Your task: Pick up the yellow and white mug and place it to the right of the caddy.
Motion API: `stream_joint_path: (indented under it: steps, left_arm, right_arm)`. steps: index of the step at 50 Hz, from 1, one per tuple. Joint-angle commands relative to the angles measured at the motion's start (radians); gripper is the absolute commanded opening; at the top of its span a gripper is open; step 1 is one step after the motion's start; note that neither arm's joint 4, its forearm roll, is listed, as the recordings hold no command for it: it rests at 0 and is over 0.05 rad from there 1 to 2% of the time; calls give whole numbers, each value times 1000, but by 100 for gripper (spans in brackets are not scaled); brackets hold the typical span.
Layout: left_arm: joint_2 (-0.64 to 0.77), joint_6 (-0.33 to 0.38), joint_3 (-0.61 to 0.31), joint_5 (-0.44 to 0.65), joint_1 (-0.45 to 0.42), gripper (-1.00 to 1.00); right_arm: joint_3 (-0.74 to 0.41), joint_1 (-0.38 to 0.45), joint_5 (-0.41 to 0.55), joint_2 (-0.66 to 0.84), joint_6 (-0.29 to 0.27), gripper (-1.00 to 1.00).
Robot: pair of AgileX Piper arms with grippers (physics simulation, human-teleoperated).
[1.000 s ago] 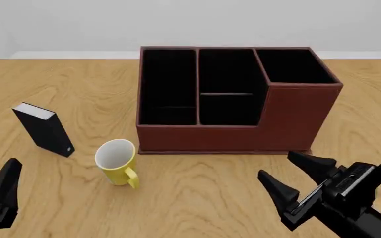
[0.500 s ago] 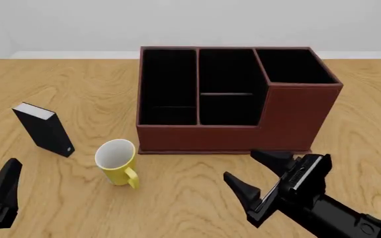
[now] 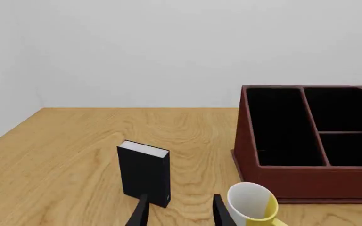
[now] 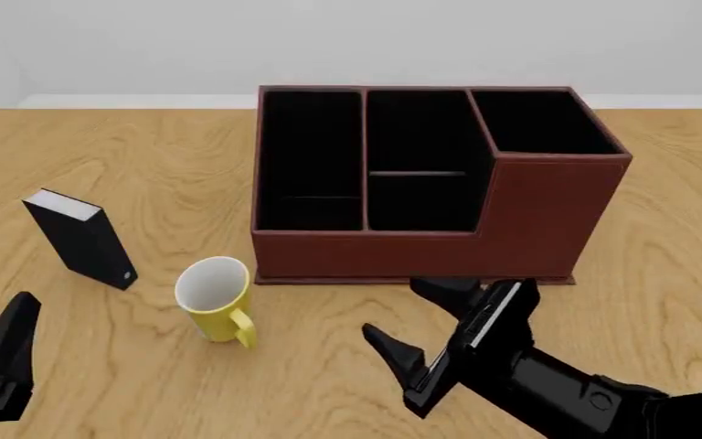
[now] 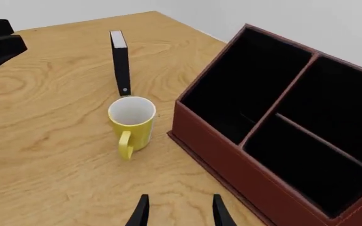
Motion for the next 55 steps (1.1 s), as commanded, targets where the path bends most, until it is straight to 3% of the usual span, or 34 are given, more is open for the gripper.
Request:
stream_joint_path:
  steps: [1, 24, 55]
  left_arm:
    - [0, 0, 0, 0, 0, 100]
    - [0, 0, 0, 0, 0, 100]
    - [0, 0, 0, 0, 0, 100]
  right_arm:
    - [-48, 33, -29, 94, -15, 100]
    - [-139, 62, -46, 228, -21, 100]
    - [-283, 106, 34, 310, -46, 100]
